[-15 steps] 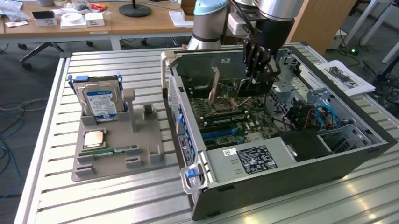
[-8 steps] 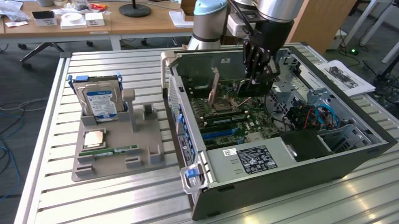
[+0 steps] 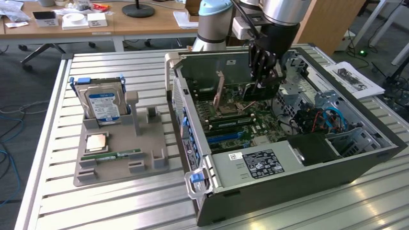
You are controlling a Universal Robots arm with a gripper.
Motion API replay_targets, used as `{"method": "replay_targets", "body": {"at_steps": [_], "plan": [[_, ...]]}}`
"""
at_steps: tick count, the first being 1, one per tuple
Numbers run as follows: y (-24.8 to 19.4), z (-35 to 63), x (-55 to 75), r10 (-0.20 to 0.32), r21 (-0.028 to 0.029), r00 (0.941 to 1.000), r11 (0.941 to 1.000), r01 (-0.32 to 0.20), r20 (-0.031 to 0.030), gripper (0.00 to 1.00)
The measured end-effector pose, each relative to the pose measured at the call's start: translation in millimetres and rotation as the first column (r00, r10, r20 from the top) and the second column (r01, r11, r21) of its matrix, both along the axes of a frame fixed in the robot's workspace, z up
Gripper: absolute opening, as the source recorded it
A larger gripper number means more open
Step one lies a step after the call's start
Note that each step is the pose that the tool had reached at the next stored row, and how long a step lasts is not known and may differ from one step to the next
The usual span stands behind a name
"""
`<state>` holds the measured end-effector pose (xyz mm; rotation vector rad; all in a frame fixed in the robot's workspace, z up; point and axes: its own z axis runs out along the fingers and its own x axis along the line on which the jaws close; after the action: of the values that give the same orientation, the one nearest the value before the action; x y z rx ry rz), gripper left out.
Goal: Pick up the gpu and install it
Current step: 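Insert the gpu into the slot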
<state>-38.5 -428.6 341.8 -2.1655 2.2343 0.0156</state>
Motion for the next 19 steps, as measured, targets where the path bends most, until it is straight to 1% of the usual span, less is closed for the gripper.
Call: {"method": "replay_targets", "body": {"at_steps": [8, 12, 19], "plan": [[0.0, -4.0, -0.4, 0.0, 0.0, 1.0, 1.0, 0.0, 0.0001, 0.27], [0.0, -13.2, -1.3, 0.0, 0.0001, 1.0, 1.0, 0.0, 0.0, 0.27], [0.0, -13.3, -1.3, 0.0, 0.0, 1.0, 1.0, 0.0, 0.0001, 0.27]]}}
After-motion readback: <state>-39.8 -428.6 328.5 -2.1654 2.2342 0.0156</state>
